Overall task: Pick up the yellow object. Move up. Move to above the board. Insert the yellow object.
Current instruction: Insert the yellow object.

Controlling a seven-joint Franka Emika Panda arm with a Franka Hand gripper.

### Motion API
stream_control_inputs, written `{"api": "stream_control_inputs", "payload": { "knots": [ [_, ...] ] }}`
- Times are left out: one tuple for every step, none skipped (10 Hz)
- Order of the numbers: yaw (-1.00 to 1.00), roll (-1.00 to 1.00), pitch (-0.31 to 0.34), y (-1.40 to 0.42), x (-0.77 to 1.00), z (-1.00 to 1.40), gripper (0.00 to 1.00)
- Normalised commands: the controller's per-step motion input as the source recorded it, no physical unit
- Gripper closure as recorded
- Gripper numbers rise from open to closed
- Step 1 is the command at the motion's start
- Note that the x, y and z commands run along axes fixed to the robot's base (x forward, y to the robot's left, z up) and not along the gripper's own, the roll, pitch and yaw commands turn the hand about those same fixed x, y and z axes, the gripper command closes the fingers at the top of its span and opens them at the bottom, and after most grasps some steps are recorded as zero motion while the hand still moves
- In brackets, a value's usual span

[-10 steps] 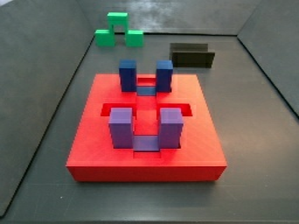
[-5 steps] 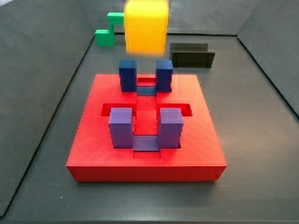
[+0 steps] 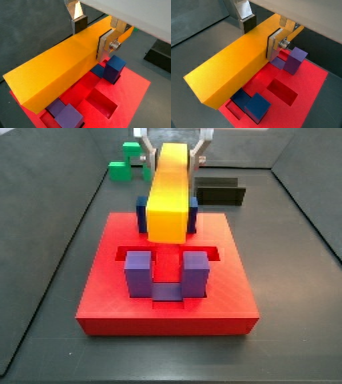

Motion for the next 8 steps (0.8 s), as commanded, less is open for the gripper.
{"api": "stream_control_inputs", "payload": {
  "knots": [
    [0.00, 0.05, -0.039, 0.00, 0.00, -0.38, 1.00],
    [0.00, 0.07, -0.044, 0.00, 0.00, -0.38, 1.00],
    [0.00, 0.09, -0.060, 0.00, 0.00, -0.39, 1.00],
    [0.06, 0.11, -0.053, -0.05, 0.03, -0.35, 1.00],
    [0.08, 0.12, -0.030, -0.05, 0.00, -0.28, 1.00],
    [0.10, 0.11, 0.000, -0.05, 0.00, -0.13, 1.00],
    [0.16, 0.12, 0.000, -0.10, 0.00, -0.07, 1.00],
    [0.19, 0.12, 0.000, -0.11, 0.00, -0.04, 1.00]
  ]
}}
